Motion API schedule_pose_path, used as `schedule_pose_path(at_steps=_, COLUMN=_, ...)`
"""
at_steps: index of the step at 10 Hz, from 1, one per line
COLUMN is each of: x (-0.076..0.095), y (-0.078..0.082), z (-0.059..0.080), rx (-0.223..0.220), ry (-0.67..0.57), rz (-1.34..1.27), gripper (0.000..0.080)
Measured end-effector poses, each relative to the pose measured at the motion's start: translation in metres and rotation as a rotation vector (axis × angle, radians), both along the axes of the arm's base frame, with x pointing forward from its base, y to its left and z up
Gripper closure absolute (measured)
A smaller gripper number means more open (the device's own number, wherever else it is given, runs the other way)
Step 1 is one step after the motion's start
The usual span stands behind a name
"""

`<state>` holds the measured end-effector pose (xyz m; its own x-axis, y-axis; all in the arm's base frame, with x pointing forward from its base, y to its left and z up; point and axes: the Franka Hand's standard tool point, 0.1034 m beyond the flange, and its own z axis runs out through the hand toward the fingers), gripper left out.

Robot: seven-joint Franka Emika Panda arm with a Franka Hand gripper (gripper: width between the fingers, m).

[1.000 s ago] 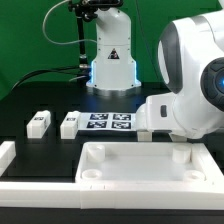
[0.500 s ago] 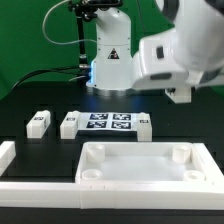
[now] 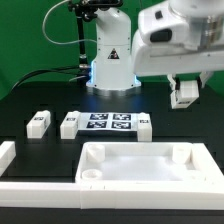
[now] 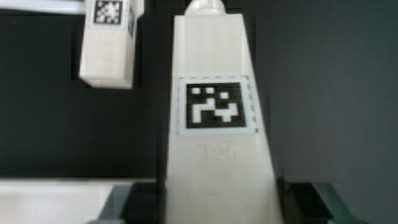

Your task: Assemble desk

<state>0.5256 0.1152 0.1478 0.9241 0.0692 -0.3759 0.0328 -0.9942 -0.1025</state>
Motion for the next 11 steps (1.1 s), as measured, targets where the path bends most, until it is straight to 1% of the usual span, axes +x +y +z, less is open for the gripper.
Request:
schedule_pose_path(at_steps=1, x=0.021, y=-0.010, z=0.025, rx=0.022, ry=-0.110, rz=0.031, gripper=0.0511)
schedule_pose_path(at_steps=2, x=0.041, y=-0.019, z=0.056, rx=0.024, ry=-0.239, rz=0.018, gripper=0.0511)
schedule_pose_path(at_steps=3, x=0.042, y=-0.018, z=0.063, rx=0.019, ry=-0.304, rz=0.006, gripper=0.0511)
schedule_pose_path(at_steps=4, x=0.044, y=-0.017, z=0.058, rx=0.020, ry=-0.375, rz=0.002, gripper=0.0509)
schedule_pose_path(at_steps=5, x=0.044, y=-0.018, z=0.058, rx=0.019, ry=-0.413, rz=-0.002, gripper=0.0509)
schedule_pose_path(at_steps=6, x=0.050, y=-0.018, z=0.059, rx=0.021, ry=-0.492, rz=-0.009, gripper=0.0509)
schedule_pose_path(at_steps=7, x=0.053, y=-0.019, z=0.056, rx=0.021, ry=-0.559, rz=-0.008, gripper=0.0509)
schedule_pose_path(at_steps=8, x=0.058, y=-0.020, z=0.048, rx=0.025, ry=-0.647, rz=-0.006, gripper=0.0509)
schedule_pose_path(at_steps=9, x=0.067, y=-0.020, z=0.050, rx=0.029, ry=-0.683, rz=-0.011, gripper=0.0509)
schedule_pose_path(at_steps=10, x=0.086, y=-0.018, z=0.057, rx=0.038, ry=-0.744, rz=-0.013, gripper=0.0509)
schedule_pose_path(at_steps=11, x=0.100, y=-0.019, z=0.058, rx=0.043, ry=-0.825, rz=-0.009, gripper=0.0509)
